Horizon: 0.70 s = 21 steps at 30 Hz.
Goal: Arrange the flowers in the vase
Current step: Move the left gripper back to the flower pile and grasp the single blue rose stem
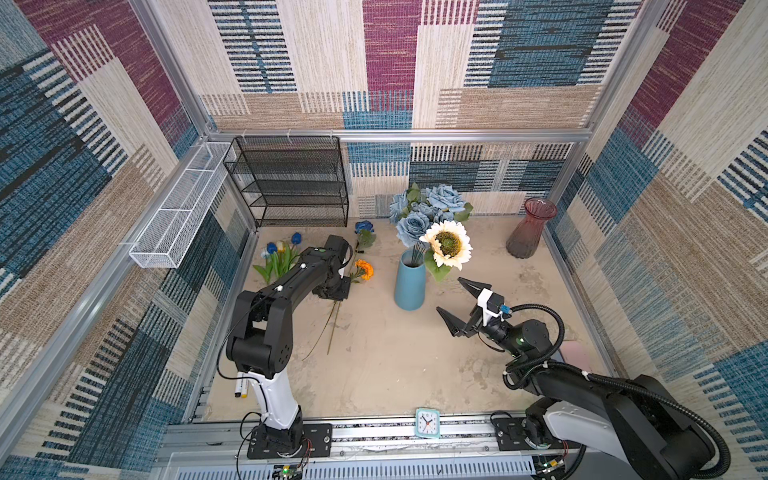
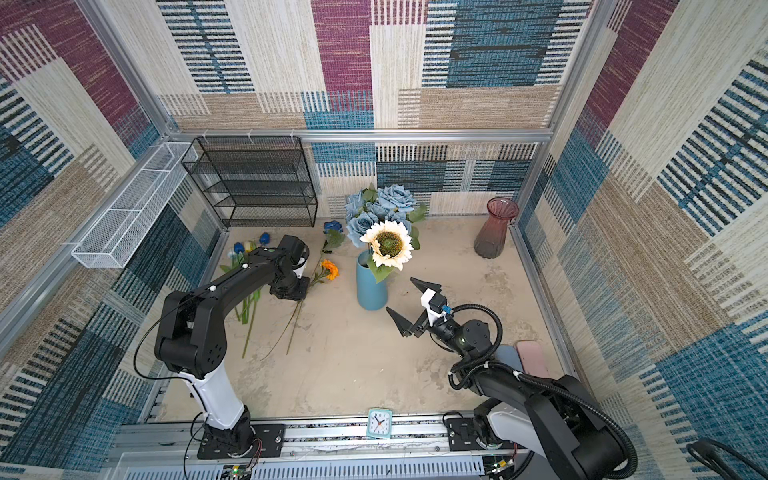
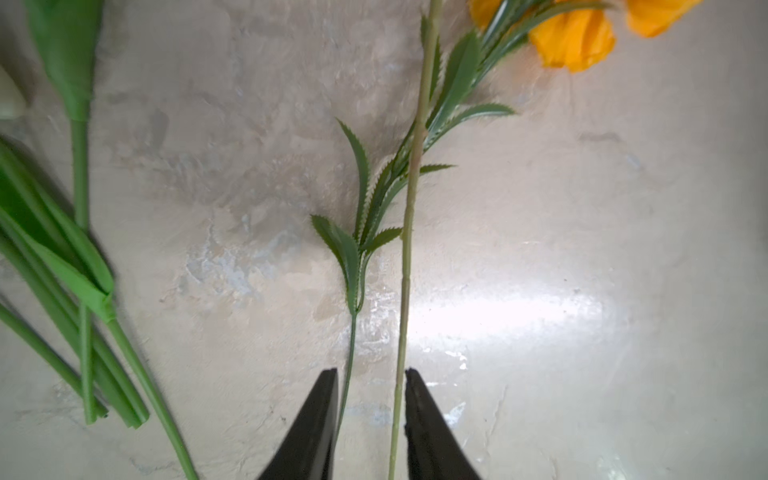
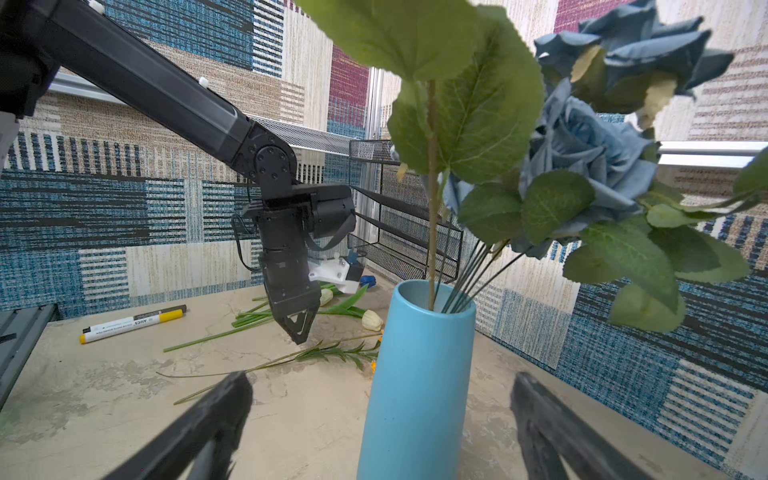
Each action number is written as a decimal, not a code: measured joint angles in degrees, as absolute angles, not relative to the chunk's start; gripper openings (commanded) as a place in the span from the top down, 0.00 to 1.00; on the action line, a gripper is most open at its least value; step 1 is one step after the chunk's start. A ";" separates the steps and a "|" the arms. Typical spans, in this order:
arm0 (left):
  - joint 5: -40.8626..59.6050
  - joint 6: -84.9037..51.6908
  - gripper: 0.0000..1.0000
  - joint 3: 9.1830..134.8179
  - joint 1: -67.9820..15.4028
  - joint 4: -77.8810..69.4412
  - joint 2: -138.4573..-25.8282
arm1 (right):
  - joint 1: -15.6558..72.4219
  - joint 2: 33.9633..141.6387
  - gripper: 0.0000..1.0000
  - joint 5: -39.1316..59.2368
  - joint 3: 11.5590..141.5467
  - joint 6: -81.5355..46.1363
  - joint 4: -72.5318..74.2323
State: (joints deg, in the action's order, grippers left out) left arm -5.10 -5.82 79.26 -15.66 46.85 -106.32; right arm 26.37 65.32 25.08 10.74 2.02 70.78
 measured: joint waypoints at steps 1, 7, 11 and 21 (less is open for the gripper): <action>-4.25 -5.82 0.66 79.31 -15.66 46.89 -106.98 | 26.41 65.32 0.00 25.08 10.74 2.02 70.78; -4.34 -5.85 0.71 79.75 -15.49 46.85 -109.75 | 26.46 65.23 0.00 25.06 10.74 2.04 70.78; -4.34 -5.87 0.85 80.03 -15.11 46.46 -111.02 | 26.46 65.21 0.00 25.06 10.74 2.04 70.78; -4.34 -5.89 1.00 80.09 -14.90 45.80 -111.35 | 26.50 65.01 0.00 25.06 10.74 2.04 70.78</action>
